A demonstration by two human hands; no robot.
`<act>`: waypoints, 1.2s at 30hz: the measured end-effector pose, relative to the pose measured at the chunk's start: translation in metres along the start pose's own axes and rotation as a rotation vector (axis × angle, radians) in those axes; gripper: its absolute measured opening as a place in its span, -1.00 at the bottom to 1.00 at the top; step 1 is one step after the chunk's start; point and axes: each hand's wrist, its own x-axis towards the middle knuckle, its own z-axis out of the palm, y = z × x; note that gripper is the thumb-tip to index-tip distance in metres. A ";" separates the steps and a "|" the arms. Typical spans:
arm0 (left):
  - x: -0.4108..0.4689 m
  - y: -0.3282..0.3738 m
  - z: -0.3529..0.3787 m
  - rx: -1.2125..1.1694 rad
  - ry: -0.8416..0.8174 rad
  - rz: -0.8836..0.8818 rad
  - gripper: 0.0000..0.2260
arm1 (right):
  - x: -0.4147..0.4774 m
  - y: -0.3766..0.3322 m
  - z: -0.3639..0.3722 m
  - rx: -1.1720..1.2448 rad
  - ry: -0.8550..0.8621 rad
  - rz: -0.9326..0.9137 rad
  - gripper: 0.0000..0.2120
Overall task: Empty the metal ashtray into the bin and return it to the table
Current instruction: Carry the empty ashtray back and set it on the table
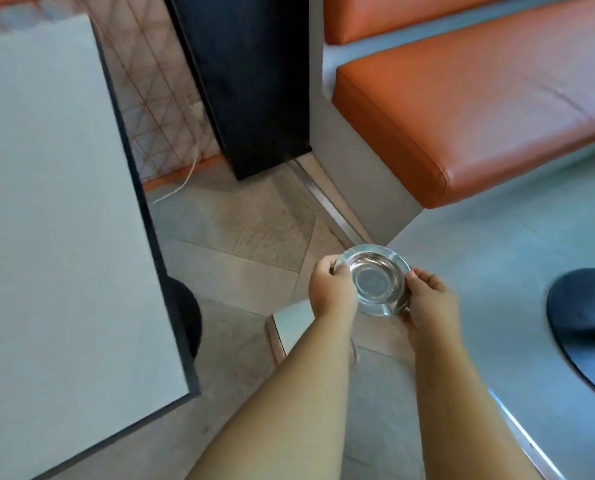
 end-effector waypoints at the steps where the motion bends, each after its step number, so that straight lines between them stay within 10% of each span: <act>1: -0.011 0.022 -0.005 -0.012 0.012 0.006 -0.86 | -0.014 -0.020 0.005 -0.012 0.002 -0.025 -0.89; 11: -0.038 0.199 -0.184 -0.089 0.198 0.088 -0.80 | -0.171 -0.153 0.153 -0.226 -0.248 -0.275 -0.87; 22: 0.048 0.210 -0.539 -0.044 0.558 0.072 -0.82 | -0.344 -0.059 0.461 -0.459 -0.720 -0.263 -0.85; 36: 0.140 0.144 -0.645 0.193 0.488 0.060 -0.79 | -0.357 0.038 0.574 -0.832 -0.543 -0.428 -0.80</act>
